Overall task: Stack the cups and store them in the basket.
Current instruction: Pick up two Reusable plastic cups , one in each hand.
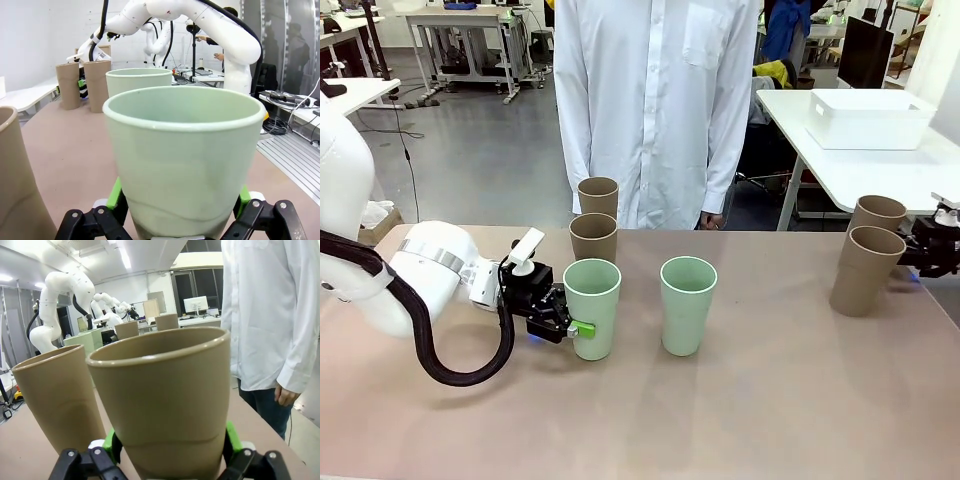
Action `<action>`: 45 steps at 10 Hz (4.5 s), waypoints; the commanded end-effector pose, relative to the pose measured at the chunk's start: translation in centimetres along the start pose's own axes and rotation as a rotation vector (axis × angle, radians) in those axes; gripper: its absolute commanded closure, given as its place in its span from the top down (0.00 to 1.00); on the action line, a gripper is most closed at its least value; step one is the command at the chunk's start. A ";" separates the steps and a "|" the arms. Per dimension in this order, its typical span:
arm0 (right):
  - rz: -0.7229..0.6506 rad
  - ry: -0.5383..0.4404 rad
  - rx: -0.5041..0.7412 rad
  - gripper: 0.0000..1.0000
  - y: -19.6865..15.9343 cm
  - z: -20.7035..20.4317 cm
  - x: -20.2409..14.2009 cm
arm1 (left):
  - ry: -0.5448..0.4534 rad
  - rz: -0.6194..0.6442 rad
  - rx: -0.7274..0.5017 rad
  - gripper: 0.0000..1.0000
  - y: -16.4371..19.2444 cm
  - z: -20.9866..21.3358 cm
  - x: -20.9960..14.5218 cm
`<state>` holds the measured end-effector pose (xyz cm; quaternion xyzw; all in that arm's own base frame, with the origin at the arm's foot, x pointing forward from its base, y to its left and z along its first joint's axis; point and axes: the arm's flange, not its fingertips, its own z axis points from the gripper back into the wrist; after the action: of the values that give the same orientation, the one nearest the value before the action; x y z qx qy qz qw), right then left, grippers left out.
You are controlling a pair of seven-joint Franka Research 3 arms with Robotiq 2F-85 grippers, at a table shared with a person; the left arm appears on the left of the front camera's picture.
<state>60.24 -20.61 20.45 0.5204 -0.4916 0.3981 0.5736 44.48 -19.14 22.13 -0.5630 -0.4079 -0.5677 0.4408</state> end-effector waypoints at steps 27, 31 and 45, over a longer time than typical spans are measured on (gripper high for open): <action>0.098 -0.038 -0.169 0.85 20.3 -5.3 18.3 | -0.067 -0.116 0.122 0.85 -9.4 11.9 21.3; 0.123 -0.058 -0.078 0.85 28.5 -9.8 14.9 | -0.021 -0.065 0.170 0.85 -11.1 16.2 20.8; 0.115 0.049 -0.081 0.85 35.2 -18.3 9.8 | -0.049 -0.123 0.255 0.85 -13.7 15.8 15.5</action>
<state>37.37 -1.71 39.34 0.4538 -0.5143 0.4346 0.5837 37.02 -1.22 38.25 -0.4948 -0.4976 -0.5355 0.4699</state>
